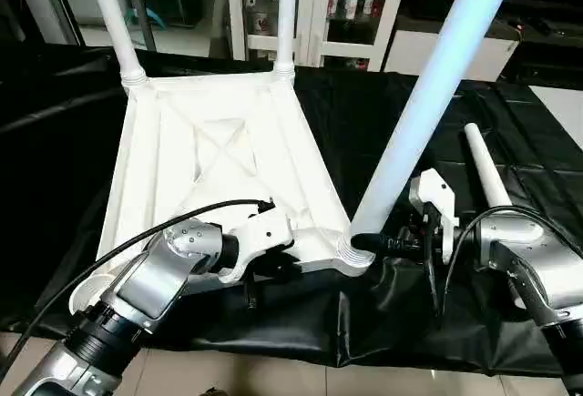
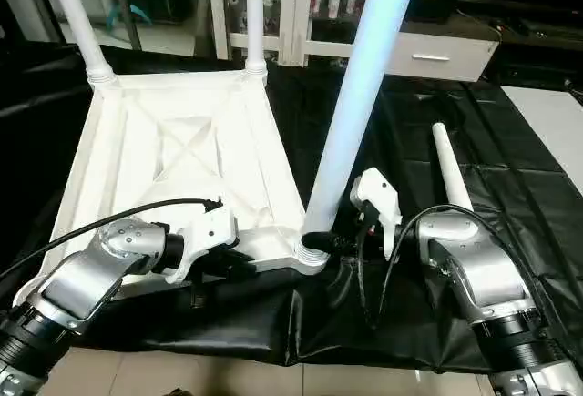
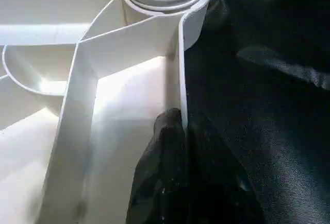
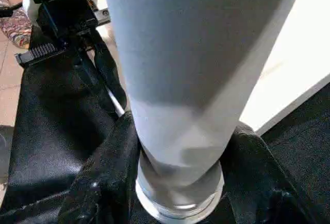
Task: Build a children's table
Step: Rotate leg to tighten
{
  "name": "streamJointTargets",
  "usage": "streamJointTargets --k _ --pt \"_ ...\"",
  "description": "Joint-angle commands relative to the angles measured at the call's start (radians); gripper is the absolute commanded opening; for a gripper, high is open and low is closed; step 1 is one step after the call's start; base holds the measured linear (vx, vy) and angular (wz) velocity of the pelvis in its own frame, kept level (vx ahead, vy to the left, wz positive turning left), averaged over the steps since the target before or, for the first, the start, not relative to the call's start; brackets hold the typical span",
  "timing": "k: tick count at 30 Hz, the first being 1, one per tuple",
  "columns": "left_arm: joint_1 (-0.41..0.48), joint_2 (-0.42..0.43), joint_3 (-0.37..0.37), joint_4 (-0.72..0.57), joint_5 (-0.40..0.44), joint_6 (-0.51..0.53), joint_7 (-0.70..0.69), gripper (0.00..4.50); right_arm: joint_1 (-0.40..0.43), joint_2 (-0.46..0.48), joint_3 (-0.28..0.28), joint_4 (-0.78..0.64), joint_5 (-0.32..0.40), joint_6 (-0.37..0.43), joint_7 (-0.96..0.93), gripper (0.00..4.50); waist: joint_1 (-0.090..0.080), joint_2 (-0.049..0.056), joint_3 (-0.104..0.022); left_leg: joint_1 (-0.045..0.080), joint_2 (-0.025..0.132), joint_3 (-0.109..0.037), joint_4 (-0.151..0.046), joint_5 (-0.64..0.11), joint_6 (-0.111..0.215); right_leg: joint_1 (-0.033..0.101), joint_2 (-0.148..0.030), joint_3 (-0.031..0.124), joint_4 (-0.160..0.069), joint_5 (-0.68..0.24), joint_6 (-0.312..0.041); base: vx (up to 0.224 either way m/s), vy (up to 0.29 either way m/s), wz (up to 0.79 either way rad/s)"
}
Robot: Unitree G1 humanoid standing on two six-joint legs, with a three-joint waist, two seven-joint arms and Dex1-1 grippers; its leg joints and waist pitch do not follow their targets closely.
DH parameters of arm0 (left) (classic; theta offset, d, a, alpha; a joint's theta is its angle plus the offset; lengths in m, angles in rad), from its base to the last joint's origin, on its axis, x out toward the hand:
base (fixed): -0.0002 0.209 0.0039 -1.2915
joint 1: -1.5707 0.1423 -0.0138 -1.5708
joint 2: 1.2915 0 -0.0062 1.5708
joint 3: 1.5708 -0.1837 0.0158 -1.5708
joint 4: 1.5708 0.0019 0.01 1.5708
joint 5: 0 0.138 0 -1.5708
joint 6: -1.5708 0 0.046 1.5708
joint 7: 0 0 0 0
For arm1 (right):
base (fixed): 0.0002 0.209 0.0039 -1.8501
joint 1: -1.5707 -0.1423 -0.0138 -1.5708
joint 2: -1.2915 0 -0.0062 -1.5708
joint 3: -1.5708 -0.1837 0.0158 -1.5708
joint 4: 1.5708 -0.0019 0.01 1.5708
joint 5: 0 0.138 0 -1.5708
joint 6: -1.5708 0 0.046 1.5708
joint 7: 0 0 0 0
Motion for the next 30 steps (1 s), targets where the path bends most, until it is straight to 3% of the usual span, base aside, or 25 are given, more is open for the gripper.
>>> streamJointTargets --k 1,6,9,11,12,13,15,17,21,23,24,28,30 --pt "-0.017 -0.009 -0.031 -0.013 -0.005 -0.023 -0.032 0.0 0.019 -0.012 0.018 -0.021 -0.002 0.002 0.024 1.94 -0.006 -0.003 -0.062 0.014 0.034 -0.003 -0.063 -0.082 0.074 0.051 -0.036 0.034 -0.053 -0.01 -0.276 0.0 0.0 0.0" --pt "-0.019 -0.036 -0.021 0.013 -0.002 -0.029 0.006 0.0 0.021 0.041 0.005 0.024 -0.04 -0.002 -0.085 1.93 -0.007 -0.003 -0.06 0.014 0.035 -0.003 -0.065 -0.101 0.068 0.049 -0.037 0.033 -0.057 -0.037 -0.274 0.0 0.0 0.0" --pt "-0.028 -0.071 0.0 0.042 -0.004 -0.023 0.053 0.0 0.009 0.089 -0.006 0.079 -0.079 -0.014 -0.193 1.93 -0.015 -0.003 -0.056 0.013 0.033 -0.005 -0.071 -0.157 0.038 0.048 -0.037 0.032 -0.066 -0.127 -0.251 0.0 0.0 0.0" --pt "-0.047 -0.138 0.04 0.089 -0.017 0.004 0.129 0.0 -0.009 0.159 -0.028 0.149 -0.106 -0.012 -0.327 1.93 -0.022 -0.004 -0.051 0.013 0.031 -0.006 -0.075 -0.214 0.011 0.043 -0.038 0.032 -0.076 -0.217 -0.228 0.0 0.0 0.0" --pt "-0.059 -0.18 0.063 0.121 -0.025 0.009 0.174 0.0 -0.023 0.206 -0.039 0.189 -0.119 -0.013 -0.408 1.93 -0.037 -0.006 -0.048 0.013 0.026 -0.01 -0.078 -0.274 -0.021 0.037 -0.037 0.028 -0.088 -0.337 -0.194 0.0 0.0 0.0" --pt "-0.067 -0.21 0.077 0.143 -0.033 0.016 0.202 0.0 -0.035 0.242 -0.048 0.217 -0.128 -0.009 -0.471 1.92 -0.041 -0.009 -0.05 0.011 0.025 -0.013 -0.079 -0.283 -0.029 0.04 -0.038 0.027 -0.089 -0.368 -0.177 -0.062 0.01 -0.06" --pt "-0.083 -0.257 0.092 0.186 -0.037 0.017 0.247 0.0 -0.061 0.314 -0.075 0.275 -0.131 0.006 -0.591 1.91 -0.054 -0.008 -0.05 0.006 0.023 -0.017 -0.083 -0.292 -0.035 0.038 -0.037 0.025 -0.093 -0.39 -0.155 -0.075 0.016 -0.11" --pt "-0.088 -0.266 0.091 0.198 -0.032 0.012 0.256 0.0 -0.07 0.337 -0.09 0.293 -0.127 0.015 -0.626 1.91 -0.062 -0.008 -0.052 0.009 0.022 -0.02 -0.079 -0.318 -0.023 0.034 -0.041 0.025 -0.104 -0.459 -0.128 -0.027 0.004 -0.04" --pt "-0.13 -0.328 0.114 0.278 -0.022 0.024 0.341 0.0 -0.123 0.416 -0.135 0.402 -0.128 0.009 -0.779 1.91 -0.071 -0.006 -0.051 0.008 0.019 -0.018 -0.079 -0.318 -0.017 0.026 -0.037 0.024 -0.107 -0.452 -0.129 0.0 0.0 0.0" --pt "-0.152 -0.349 0.12 0.309 -0.008 0.028 0.384 0.0 -0.147 0.445 -0.151 0.451 -0.122 0.001 -0.83 1.91 -0.072 -0.001 -0.053 0.006 0.021 -0.021 -0.081 -0.319 -0.019 0.031 -0.038 0.023 -0.106 -0.427 -0.131 0.0 0.0 0.0" --pt "-0.166 -0.363 0.126 0.332 0.005 0.029 0.412 0.0 -0.164 0.466 -0.165 0.485 -0.121 -0.007 -0.862 1.91 -0.079 -0.002 -0.051 0.01 0.019 -0.019 -0.08 -0.354 -0.018 0.023 -0.036 0.021 -0.11 -0.45 -0.133 0.0 0.0 0.0" --pt "-0.208 -0.402 0.145 0.382 0.044 0.054 0.511 0.0 -0.223 0.523 -0.211 0.592 -0.128 -0.048 -1.007 1.91 -0.086 0.0 -0.054 0.009 0.018 -0.02 -0.08 -0.352 -0.025 0.023 -0.037 0.022 -0.108 -0.419 -0.142 0.0 0.0 0.0" --pt "-0.225 -0.417 0.152 0.41 0.071 0.061 0.566 0.0 -0.259 0.56 -0.239 0.651 -0.141 -0.078 -1.123 1.91 -0.086 0.002 -0.056 0.004 0.02 -0.022 -0.084 -0.327 -0.026 0.026 -0.036 0.022 -0.101 -0.357 -0.147 0.0 0.0 0.0"
